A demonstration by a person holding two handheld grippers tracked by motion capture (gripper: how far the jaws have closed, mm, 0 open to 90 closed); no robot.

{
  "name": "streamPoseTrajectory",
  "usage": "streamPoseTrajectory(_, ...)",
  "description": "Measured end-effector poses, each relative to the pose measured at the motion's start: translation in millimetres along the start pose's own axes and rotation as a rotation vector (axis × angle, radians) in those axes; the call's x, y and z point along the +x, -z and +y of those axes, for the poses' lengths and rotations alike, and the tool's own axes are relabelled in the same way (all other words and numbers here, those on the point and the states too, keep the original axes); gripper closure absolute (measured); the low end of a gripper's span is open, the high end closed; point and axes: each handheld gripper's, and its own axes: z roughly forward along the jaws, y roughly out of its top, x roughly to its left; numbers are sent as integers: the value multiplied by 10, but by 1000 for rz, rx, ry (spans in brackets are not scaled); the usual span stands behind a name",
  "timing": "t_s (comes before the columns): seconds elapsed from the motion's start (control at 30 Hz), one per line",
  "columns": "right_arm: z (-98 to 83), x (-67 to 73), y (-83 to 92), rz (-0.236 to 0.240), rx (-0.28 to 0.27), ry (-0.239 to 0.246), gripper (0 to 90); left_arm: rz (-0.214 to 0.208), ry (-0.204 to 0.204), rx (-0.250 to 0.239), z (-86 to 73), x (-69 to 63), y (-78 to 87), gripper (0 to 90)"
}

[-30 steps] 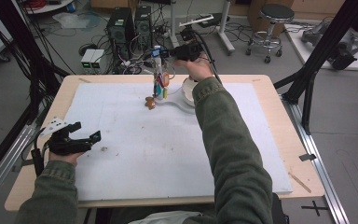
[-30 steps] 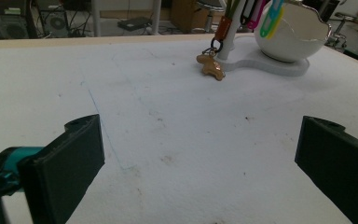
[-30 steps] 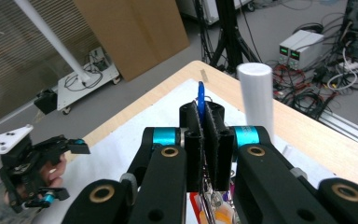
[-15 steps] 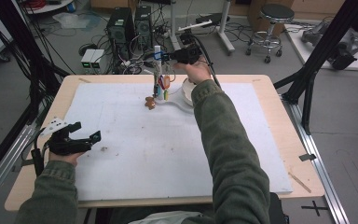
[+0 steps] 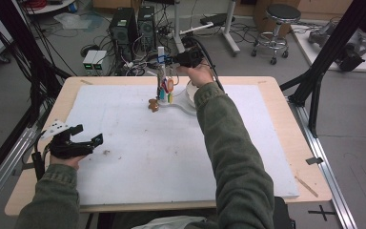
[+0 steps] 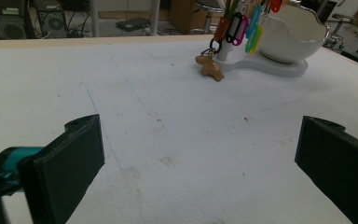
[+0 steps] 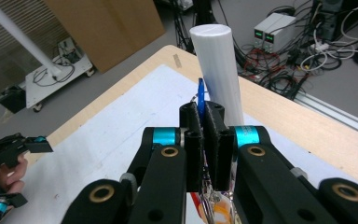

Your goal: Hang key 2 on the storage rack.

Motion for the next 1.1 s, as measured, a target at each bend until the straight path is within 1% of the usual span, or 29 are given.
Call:
streamPoseTrajectory(0.07, -1, 13, 15, -8, -1, 10, 859, 1, -3, 0, -1, -1, -1, 17)
streamPoseTrajectory(0.13, -4, 24, 54, -9, -11, 9, 802, 3, 0, -1, -1, -3, -4, 17)
streamPoseTrajectory(0.2, -9, 32, 90, -17, -12, 14, 717, 3, 0, -1, -1, -5, -6, 17)
streamPoseTrajectory(0.3, -10, 45, 143, -46, -8, 6, 583, 2, 1, -1, -2, -10, -9, 17)
streamPoseTrajectory(0.37, -8, 53, 175, -67, -9, -4, 476, 3, -6, 5, -1, -6, -9, 17)
streamPoseTrajectory(0.43, -8, 59, 195, -99, -4, -9, 395, 1, -8, 6, -2, -5, -11, 17)
streamPoseTrajectory(0.5, -14, 62, 211, -124, 5, -17, 330, 3, -7, 4, -3, -6, -14, 17)
streamPoseTrajectory(0.63, -15, 79, 247, -148, 8, -26, 228, 3, -7, 4, -3, -5, -15, 17)
streamPoseTrajectory(0.7, -14, 94, 265, -157, 10, -19, 174, 3, -7, 5, -4, -5, -15, 17)
streamPoseTrajectory(0.73, -14, 103, 272, -170, 9, -18, 118, 2, -8, 5, -4, -5, -16, 17)
streamPoseTrajectory(0.77, -14, 115, 280, -190, 12, -15, 104, 2, -8, 6, -3, -6, -15, 17)
streamPoseTrajectory(0.8, -15, 122, 290, -198, 11, -15, 83, 2, -8, 6, -3, -6, -14, 17)
streamPoseTrajectory(0.83, -17, 122, 297, -200, 14, -14, 25, 2, -9, 6, -3, -7, -14, 16)
streamPoseTrajectory(1.0, -34, 137, 368, -199, 43, -7, 6, 3, -9, 5, -3, -10, -11, 17)
streamPoseTrajectory(1.1, -41, 139, 434, -208, 37, -3, 6, 3, -6, 4, -3, -16, -9, 17)
